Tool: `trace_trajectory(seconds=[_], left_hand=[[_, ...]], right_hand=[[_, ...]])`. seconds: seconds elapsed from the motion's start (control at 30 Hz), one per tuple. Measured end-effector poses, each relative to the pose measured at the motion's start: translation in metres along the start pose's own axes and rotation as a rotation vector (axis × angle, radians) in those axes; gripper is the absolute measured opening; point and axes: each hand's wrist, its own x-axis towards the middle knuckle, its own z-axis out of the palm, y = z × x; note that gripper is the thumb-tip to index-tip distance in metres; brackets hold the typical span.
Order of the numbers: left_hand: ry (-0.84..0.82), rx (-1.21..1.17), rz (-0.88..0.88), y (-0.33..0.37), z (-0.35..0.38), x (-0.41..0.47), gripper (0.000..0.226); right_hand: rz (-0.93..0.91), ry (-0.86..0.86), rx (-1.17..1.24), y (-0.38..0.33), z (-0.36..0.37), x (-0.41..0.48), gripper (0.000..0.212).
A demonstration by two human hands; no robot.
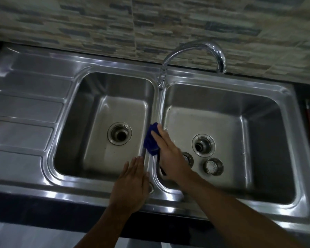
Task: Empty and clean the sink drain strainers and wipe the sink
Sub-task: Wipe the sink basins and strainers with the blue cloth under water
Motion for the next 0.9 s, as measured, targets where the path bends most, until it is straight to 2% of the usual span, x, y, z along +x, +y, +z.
trace_trajectory(seconds=[0.13, 0.2, 0.3, 0.5, 0.57, 0.7, 0.9], left_hand=[[0.051, -0.188, -0.081, 0.010, -0.014, 0.026, 0.066], [0.117, -0.169, -0.049, 0.020, -0.026, 0.053, 0.065], [0.199, -0.148, 0.031, 0.038, -0.042, 0.100, 0.062], [0.256, -0.057, 0.039, 0.063, -0.051, 0.191, 0.066], [0.274, -0.049, 0.039, 0.066, -0.044, 0.204, 0.067], [0.349, 0.059, 0.052, 0.062, -0.033, 0.207, 0.066], [0.345, 0.088, 0.049, 0.064, -0.038, 0.206, 0.067]], right_hand=[[0.307, 0.207, 0.153, 0.018, -0.034, 0.049, 0.065], [0.356, 0.278, 0.149, 0.031, -0.054, 0.065, 0.061], [0.332, 0.325, 0.094, 0.047, -0.079, 0.088, 0.058], [0.149, 0.165, -0.176, 0.072, -0.084, 0.158, 0.068], [0.121, 0.082, -0.325, 0.081, -0.071, 0.174, 0.075], [0.063, 0.036, -0.555, 0.106, -0.064, 0.175, 0.084], [0.247, 0.112, -0.546, 0.159, -0.120, 0.124, 0.101]])
